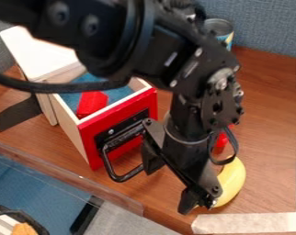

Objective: Close the drawer.

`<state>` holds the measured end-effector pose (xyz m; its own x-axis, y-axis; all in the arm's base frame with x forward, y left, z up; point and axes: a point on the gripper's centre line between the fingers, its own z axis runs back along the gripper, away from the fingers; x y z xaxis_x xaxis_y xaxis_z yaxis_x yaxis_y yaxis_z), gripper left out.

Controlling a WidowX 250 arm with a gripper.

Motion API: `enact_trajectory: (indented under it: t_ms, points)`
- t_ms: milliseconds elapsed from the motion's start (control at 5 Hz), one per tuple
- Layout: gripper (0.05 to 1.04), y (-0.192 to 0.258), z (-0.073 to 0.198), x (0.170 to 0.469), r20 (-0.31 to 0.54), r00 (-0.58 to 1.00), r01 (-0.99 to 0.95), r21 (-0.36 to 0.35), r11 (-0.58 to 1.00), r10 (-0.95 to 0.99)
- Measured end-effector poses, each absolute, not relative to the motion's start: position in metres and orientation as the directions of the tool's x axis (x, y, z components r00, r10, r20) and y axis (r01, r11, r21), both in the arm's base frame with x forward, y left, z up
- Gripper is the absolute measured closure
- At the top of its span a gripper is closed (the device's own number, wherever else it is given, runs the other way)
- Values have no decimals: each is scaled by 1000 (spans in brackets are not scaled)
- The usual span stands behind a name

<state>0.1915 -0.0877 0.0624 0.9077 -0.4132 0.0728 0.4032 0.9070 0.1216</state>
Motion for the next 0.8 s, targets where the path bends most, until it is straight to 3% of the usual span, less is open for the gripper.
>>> enact_trajectory:
  t_ms: [800]
  points:
    - [83,-81,22,193,68,880,466,66,882,-470]
